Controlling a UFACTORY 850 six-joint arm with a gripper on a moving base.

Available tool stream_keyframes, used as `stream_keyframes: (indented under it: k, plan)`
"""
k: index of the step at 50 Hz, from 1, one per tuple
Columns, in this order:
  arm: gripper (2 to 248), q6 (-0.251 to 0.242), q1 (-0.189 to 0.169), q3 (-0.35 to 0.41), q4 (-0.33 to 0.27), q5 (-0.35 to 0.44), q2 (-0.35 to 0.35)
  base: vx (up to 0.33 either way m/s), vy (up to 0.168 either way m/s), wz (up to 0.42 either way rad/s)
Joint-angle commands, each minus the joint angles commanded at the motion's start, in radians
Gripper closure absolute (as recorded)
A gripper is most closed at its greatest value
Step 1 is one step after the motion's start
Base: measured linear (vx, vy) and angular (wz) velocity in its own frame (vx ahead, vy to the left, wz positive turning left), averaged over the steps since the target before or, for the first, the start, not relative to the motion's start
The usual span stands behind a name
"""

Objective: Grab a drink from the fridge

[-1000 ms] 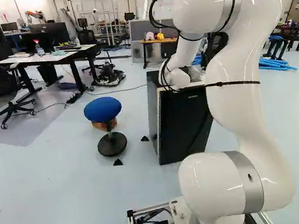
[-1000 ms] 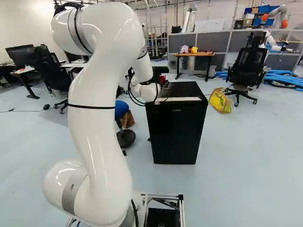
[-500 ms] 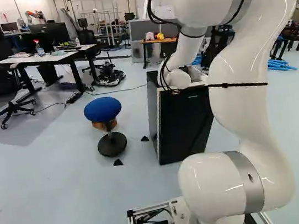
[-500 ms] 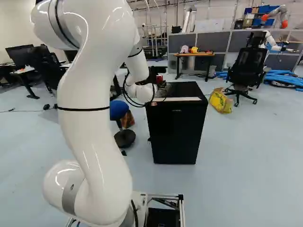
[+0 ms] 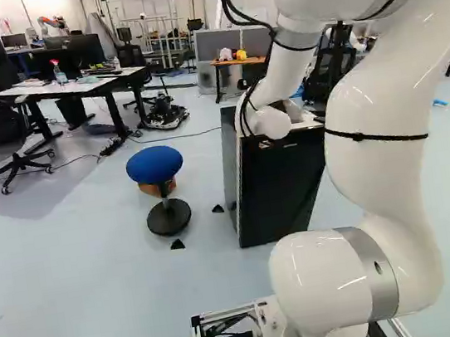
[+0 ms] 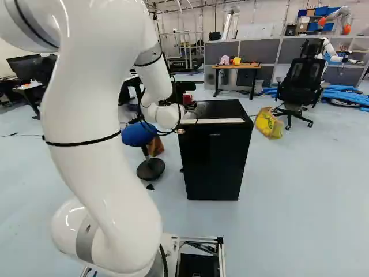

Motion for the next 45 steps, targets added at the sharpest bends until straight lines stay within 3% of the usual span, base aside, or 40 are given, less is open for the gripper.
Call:
stream_keyframes:
  k: [45]
  plan:
    - [150,0.000,0.078,0.397,-0.001,-0.036,0.351,0.000,0.000,0.000]
